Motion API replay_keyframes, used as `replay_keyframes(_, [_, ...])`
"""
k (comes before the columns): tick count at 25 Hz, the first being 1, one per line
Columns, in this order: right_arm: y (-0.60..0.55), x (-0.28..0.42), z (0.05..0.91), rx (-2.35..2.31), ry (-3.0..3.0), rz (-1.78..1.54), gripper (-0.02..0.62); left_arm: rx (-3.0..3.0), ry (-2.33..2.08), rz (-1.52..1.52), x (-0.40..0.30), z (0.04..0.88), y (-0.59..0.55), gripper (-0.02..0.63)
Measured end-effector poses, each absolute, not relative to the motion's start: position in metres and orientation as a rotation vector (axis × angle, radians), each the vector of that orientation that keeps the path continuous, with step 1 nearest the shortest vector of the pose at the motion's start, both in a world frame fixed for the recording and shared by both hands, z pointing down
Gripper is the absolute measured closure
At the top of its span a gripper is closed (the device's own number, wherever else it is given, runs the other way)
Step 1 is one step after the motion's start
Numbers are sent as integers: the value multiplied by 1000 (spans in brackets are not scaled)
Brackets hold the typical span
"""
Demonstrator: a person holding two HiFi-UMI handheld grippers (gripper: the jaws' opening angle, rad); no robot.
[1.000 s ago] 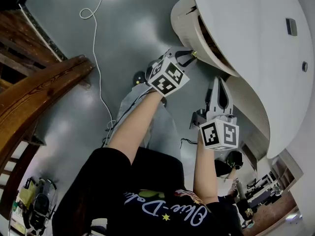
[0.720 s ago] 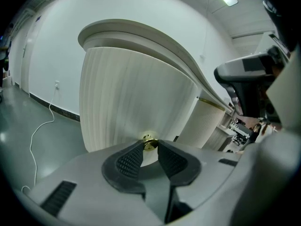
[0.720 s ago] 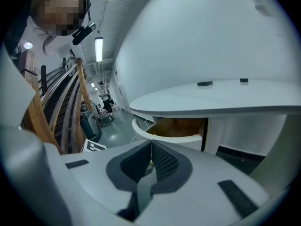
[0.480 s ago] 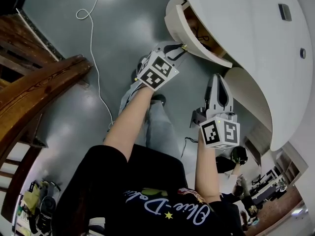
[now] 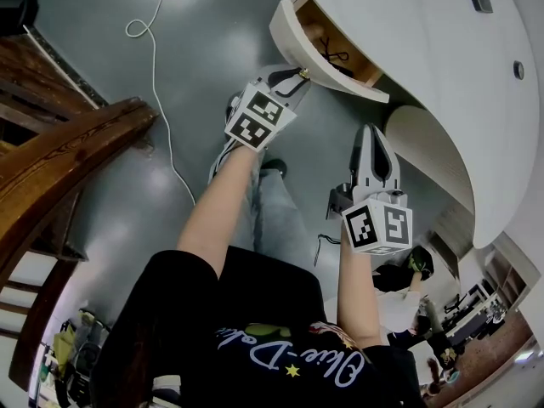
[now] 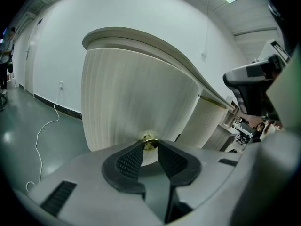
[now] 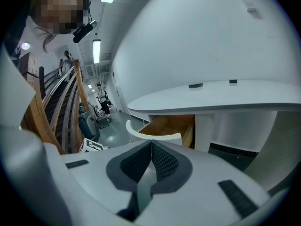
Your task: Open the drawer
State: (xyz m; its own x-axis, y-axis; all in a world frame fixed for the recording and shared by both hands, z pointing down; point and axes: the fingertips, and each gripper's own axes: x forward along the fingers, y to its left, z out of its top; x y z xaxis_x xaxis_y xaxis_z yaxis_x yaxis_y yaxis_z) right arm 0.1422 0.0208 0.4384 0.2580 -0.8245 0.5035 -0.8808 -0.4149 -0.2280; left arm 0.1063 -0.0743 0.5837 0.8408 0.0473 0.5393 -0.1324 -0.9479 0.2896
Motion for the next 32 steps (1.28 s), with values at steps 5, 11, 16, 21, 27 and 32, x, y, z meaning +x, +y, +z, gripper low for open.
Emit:
replay_keyframes(5, [31,144,433,2418,-1640,857,594,2698,-93,795,103,581,-69,509])
replay_keyframes(11, [41,136,434,2420,-1641,861,594,2702,-96,805,95,583,-66,509])
replay_keyframes(16, [44,125,430,2406,-1672,834,594,2694,-104,812,88,585,-62,509])
replay_keyframes(21, [46,119,426,2389,-1682,820,594,2693,-111,819,80,584,-59,509])
replay_keyframes(27, [49,118,427,2374,-1691,817,594,2685,-131,818,76,586,-56,509])
replay_keyframes(32, [50,118,427,2368,-1693,811,594,2687,-133,819,72,586,-55,509])
